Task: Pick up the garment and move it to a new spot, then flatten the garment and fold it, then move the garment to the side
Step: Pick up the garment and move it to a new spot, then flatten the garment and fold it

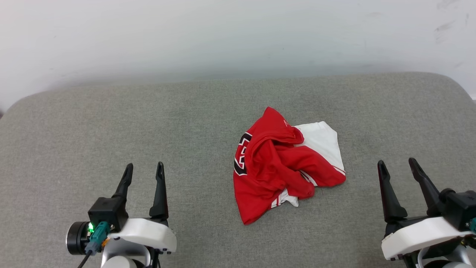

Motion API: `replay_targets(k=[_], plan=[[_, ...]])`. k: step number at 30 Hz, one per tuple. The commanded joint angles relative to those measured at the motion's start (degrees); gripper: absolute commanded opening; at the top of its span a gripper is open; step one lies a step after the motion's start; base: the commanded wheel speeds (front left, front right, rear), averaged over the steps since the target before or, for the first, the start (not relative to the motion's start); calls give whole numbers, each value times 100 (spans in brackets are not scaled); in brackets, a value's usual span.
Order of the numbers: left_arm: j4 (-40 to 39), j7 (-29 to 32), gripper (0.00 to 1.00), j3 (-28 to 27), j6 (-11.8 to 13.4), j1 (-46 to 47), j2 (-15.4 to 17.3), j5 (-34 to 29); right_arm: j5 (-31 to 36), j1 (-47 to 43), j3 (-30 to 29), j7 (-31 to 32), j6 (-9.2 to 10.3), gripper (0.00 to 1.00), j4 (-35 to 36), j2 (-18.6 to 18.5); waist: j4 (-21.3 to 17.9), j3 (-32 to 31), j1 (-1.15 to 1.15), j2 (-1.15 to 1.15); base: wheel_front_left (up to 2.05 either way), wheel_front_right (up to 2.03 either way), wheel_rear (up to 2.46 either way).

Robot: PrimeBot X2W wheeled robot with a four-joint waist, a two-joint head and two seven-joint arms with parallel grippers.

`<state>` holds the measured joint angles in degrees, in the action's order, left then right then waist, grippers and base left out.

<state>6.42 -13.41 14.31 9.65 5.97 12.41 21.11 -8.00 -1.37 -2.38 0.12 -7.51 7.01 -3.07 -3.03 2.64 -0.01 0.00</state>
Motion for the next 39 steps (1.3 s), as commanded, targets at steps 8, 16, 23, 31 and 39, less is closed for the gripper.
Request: replay_targets(k=[8, 16, 23, 31, 39], plan=[[-301, 207, 100, 98, 111, -232, 132, -112, 39, -98, -33, 83, 3, 100, 102, 12, 4, -6, 1, 0, 0, 0, 0], [-350, 224, 100, 131, 71, -69, 157, -74, 61, 6, 35, 125, 3, 100, 178, 14, 31, 52, 1, 0, 0, 0, 0], [-282, 560, 100, 433, -204, 953, 9, -111, 44, 151, 62, 183, 4, 100, 318, -64, 68, 334, 1, 0, 0, 0, 0], [303, 1542, 100, 930, -747, 2407, -339, 71, -19, 368, 164, 213, 3, 100, 368, -156, -154, 738, 1, 0, 0, 0, 0], [1398, 3007, 100, 1496, -1312, 3254, -511, 343, -145, 586, 246, 75, 4, 100, 228, -120, -531, 1130, 1, 0, 0, 0, 0]])
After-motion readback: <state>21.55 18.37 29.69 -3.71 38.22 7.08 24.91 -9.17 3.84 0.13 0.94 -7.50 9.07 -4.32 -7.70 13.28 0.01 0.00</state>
